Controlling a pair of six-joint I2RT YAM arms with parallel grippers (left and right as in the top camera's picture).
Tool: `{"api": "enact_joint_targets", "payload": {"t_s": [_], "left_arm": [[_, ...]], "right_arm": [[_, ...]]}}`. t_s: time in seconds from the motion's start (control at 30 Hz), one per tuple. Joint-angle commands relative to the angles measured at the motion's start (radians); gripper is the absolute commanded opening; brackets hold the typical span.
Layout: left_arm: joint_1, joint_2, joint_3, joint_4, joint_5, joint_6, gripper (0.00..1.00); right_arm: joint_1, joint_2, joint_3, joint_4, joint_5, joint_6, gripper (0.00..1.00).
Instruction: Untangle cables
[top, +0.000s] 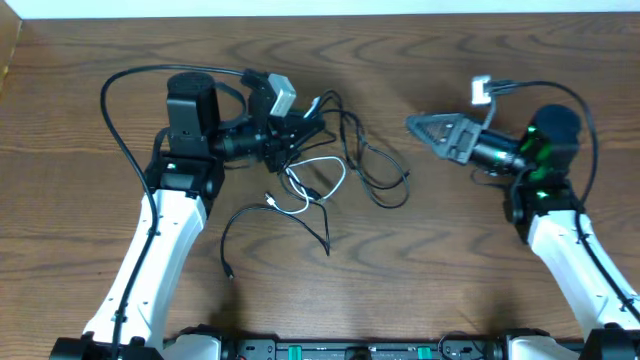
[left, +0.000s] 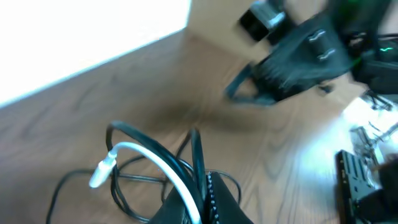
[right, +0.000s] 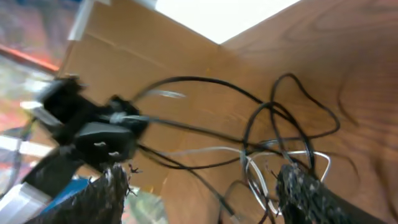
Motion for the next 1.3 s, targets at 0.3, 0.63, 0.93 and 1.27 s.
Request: {"api": "enact_joint_targets", "payload": {"t_s": [0.3, 0.63, 0.93, 1.27], "left_arm": [[-0.024, -0.013, 0.008, 0.303, 0.227, -0.161, 0.07], [-0.024, -0.013, 0.008, 0.315, 0.251, -0.165, 0.07], [-0.024, -0.013, 0.008, 0.322, 0.251, -0.165, 0.08], [-0.024, -0.013, 0.008, 0.322, 0.250, -0.165, 0.07]], "right_arm": [[0.145, -0.004, 0.005, -0.077, 0.192, -0.145, 0.73], [0.171, -0.004, 0.005, -0.084, 0.205, -0.145, 0.29], [0.203, -0.004, 0.004, -0.124, 0.214, -0.164, 0.34], [0.255, -0.004, 0.004, -0.195, 0.265, -0.175, 0.01]]}}
